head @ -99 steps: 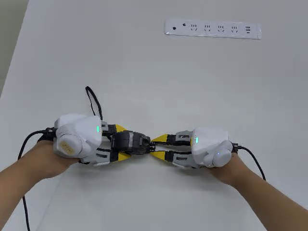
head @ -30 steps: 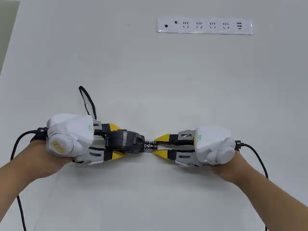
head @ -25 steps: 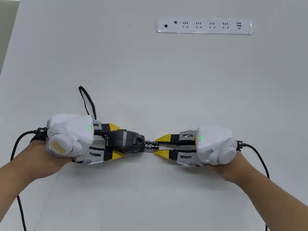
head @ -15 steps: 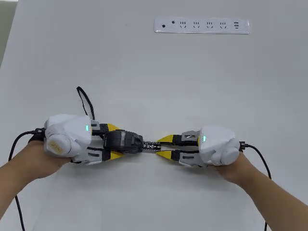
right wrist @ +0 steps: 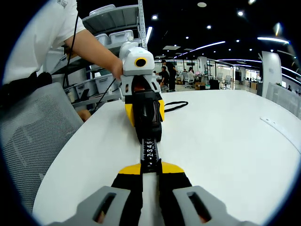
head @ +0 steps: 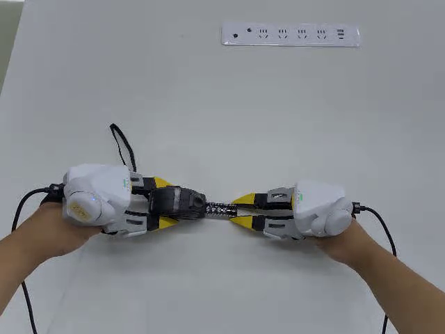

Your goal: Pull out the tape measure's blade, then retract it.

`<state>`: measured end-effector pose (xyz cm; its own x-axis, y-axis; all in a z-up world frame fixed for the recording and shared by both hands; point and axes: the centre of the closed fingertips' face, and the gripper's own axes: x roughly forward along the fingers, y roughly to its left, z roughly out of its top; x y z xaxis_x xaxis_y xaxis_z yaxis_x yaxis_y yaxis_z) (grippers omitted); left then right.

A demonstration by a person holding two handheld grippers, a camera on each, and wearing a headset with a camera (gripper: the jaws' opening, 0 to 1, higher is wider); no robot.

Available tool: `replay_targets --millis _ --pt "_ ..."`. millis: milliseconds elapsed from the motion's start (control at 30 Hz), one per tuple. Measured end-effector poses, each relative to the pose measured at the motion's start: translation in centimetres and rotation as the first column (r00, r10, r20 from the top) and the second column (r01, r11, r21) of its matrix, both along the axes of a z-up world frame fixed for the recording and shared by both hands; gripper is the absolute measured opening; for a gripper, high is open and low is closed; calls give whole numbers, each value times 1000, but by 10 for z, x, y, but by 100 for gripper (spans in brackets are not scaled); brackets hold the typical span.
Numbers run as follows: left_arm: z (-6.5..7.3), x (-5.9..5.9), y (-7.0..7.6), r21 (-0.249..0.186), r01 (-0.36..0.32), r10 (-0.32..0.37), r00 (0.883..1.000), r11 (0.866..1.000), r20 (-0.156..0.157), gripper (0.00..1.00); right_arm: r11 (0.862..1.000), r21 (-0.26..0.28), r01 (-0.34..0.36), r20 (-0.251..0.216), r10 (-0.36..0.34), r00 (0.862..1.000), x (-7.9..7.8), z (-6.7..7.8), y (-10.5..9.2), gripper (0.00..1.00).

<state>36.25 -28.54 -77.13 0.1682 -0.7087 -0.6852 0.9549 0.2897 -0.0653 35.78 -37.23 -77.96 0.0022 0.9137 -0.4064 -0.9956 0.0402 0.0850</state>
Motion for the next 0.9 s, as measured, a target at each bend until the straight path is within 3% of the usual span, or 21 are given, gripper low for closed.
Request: replay_targets --millis 900 --pt "2 -1 -2 3 -3 2 1000 1000 2 31 1000 2 24 -22 -24 999 0 0 -20 10"
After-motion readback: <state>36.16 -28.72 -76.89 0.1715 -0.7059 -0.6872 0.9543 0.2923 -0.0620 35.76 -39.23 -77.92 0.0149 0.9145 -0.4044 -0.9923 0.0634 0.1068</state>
